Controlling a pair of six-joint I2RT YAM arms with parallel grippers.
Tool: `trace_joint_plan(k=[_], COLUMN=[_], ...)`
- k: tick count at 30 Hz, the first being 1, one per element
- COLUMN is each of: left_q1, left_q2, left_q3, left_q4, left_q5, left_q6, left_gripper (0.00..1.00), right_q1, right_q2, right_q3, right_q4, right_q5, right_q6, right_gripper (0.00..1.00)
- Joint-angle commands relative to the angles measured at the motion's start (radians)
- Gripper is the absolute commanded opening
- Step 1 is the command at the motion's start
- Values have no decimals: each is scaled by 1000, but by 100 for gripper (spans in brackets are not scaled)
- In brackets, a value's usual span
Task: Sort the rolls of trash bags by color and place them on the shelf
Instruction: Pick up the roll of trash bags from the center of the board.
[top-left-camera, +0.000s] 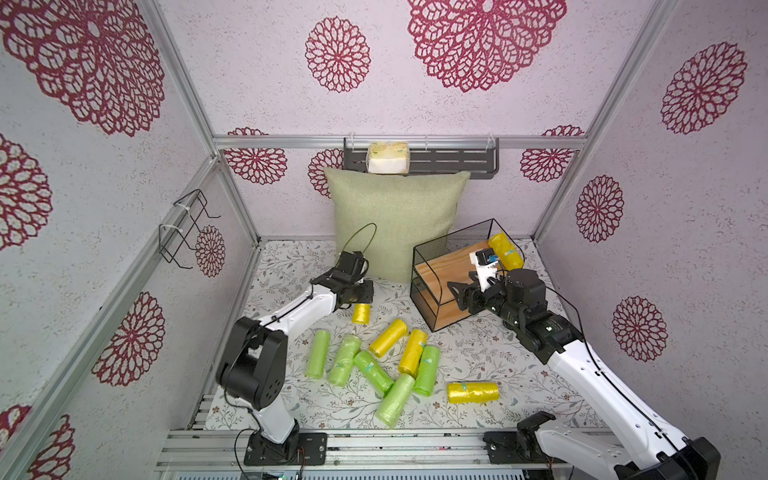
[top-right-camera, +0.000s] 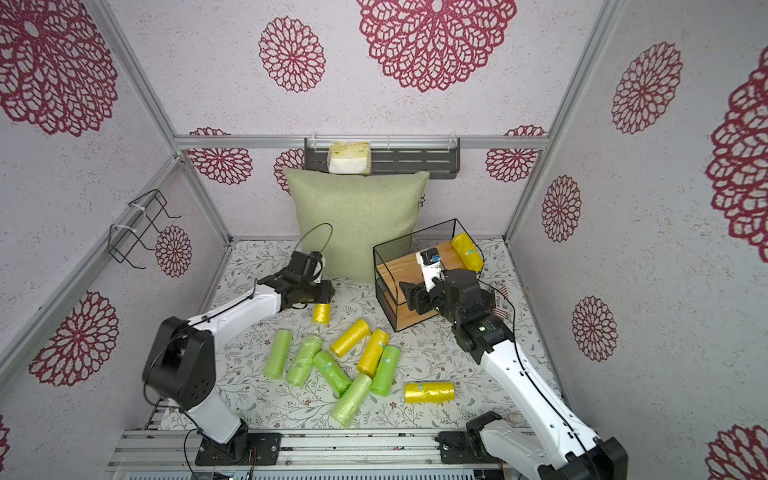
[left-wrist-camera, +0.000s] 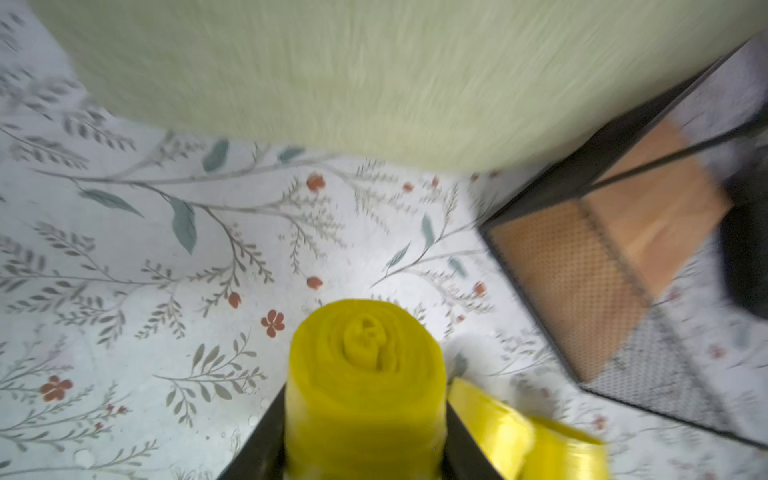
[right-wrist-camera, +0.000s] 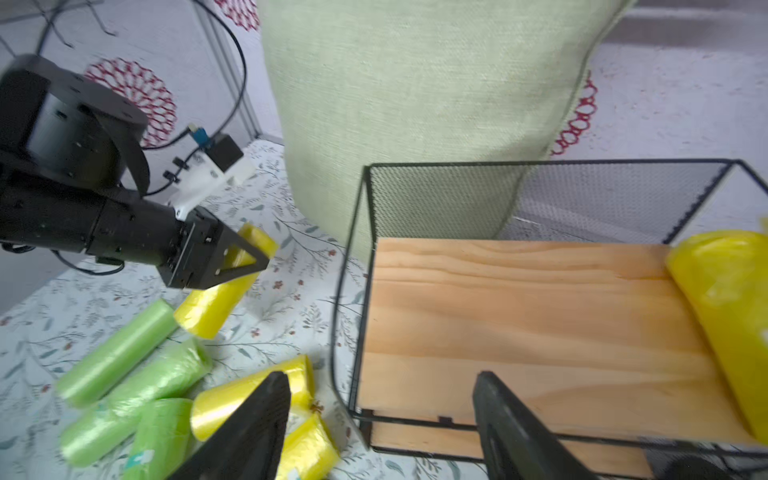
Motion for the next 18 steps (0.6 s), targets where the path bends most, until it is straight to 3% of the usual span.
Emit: trace_joint_plan(k=[1,7,10,18], left_q1=[-1,-24,-60,-122], left_q2=[-161,-331,-372,-410], left_q3=[-67,-174,-189,-237], left_q4=[285,561,610,697], left_q5=[54,69,43,10], left_q6=[-215,-448,-488,-535], left_gripper=[40,38,37,37], right_q1=[75,184,197,204], right_q2=[1,112,162,255], right_q3=[-18,-38,-42,-34], right_q4=[187,440,552,725], right_q5=[-78,-166,-221,-305], right_q6=[125,242,300,401], right_gripper=[74,81,88,93])
